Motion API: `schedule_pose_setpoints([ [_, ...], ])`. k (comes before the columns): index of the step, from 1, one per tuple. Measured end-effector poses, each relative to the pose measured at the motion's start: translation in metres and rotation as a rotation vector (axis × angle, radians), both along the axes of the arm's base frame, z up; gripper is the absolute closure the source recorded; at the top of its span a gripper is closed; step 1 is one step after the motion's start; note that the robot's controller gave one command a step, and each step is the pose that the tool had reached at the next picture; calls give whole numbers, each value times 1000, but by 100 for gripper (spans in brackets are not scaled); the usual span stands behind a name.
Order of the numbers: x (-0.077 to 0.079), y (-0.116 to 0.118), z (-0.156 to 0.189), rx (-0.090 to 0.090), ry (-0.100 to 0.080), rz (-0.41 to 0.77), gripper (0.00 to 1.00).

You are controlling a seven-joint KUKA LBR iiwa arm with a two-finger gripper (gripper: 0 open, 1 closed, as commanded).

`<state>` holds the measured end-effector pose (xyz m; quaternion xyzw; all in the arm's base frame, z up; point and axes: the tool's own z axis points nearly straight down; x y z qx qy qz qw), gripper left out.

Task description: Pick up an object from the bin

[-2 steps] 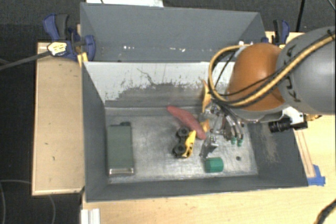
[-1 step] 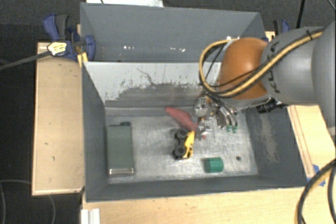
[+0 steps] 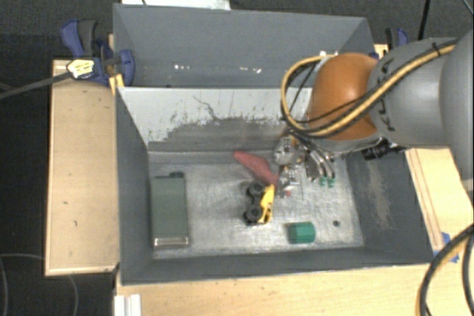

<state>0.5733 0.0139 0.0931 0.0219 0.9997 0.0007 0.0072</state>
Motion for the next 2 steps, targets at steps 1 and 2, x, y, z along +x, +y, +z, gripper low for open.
schedule_pose_setpoints([
  [1, -2, 6, 16, -3, 10, 72, 100],
  [2, 4, 3, 68, -2, 14, 267, 100],
])
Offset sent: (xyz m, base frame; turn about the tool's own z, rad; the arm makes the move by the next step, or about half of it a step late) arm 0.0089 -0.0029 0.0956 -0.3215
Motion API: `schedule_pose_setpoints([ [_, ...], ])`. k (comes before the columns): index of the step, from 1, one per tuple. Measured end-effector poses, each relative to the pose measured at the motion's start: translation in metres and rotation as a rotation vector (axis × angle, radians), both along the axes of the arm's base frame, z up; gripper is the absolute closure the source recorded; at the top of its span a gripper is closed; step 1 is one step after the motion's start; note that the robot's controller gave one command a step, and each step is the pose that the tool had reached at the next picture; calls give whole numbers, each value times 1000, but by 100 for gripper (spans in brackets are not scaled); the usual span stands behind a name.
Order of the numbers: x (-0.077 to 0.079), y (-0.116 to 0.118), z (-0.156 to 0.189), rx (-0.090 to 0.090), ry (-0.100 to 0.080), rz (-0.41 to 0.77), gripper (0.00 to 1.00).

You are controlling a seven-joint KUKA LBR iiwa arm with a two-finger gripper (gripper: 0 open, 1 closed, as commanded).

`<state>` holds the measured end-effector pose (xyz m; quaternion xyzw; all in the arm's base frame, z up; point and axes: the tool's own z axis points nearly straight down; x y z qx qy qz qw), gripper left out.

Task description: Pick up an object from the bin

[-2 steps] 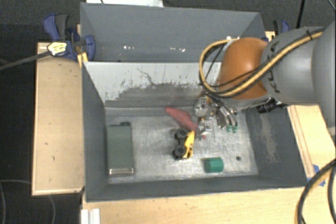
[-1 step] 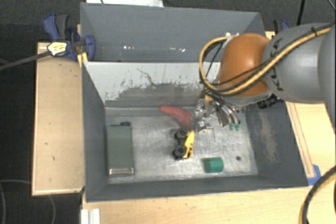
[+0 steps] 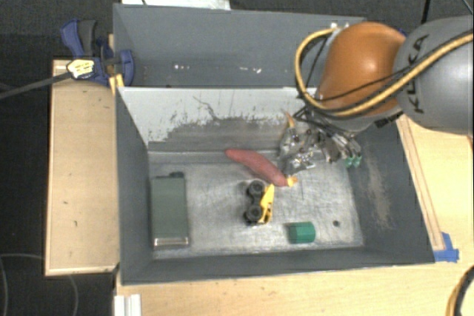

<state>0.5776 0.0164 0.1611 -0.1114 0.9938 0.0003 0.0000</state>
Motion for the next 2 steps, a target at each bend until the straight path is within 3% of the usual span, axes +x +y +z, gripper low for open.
schedule_pose_setpoints([
  [1, 9, -3, -70, -2, -10, 273, 0],
  [2, 10, 0, -68, 2, -11, 272, 100],
])
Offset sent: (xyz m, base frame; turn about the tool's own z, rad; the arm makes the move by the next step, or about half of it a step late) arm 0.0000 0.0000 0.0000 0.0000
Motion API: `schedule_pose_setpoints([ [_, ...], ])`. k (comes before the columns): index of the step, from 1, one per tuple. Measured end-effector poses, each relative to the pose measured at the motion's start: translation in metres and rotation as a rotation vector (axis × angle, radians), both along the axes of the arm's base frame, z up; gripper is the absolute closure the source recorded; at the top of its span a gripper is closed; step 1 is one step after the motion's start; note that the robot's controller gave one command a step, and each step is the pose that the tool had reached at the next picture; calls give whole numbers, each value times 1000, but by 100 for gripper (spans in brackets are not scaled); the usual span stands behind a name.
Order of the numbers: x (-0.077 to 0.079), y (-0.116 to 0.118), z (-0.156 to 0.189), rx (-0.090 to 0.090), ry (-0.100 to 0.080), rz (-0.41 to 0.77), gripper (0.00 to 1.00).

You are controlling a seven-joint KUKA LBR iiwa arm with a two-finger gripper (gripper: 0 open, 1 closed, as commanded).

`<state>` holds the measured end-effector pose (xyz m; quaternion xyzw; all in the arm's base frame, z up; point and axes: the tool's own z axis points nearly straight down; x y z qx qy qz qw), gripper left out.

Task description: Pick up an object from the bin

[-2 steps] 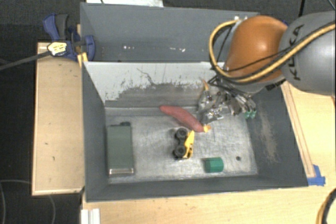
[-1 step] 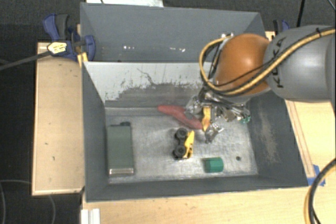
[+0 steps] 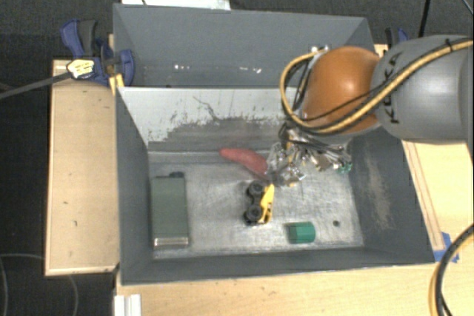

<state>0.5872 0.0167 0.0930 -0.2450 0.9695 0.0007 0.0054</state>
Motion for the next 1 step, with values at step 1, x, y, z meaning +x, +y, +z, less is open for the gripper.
schedule_pose_setpoints([
  [1, -3, -2, -5, -3, 8, -2, 0],
])
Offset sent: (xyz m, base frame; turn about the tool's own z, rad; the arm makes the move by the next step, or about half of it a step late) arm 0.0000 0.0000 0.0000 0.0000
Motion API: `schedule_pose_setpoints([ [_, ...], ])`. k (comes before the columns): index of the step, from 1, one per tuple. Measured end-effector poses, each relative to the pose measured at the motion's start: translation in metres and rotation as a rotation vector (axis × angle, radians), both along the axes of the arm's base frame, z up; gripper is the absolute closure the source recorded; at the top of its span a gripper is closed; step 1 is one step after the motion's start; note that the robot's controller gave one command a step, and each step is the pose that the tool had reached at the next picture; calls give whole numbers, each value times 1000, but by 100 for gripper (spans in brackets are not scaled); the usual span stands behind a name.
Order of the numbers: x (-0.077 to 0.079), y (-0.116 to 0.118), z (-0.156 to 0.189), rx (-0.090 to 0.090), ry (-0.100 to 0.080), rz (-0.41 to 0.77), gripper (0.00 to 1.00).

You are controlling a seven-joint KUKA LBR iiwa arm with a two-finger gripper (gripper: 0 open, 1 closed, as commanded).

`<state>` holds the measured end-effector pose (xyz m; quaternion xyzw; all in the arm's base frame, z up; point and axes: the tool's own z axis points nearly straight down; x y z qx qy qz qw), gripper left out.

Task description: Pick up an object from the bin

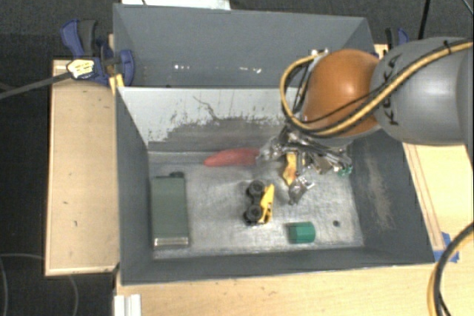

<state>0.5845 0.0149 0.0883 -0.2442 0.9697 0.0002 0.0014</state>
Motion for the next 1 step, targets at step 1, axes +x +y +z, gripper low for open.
schedule_pose_setpoints([
  [1, 0, 0, 0, 0, 1, -1, 0],
])
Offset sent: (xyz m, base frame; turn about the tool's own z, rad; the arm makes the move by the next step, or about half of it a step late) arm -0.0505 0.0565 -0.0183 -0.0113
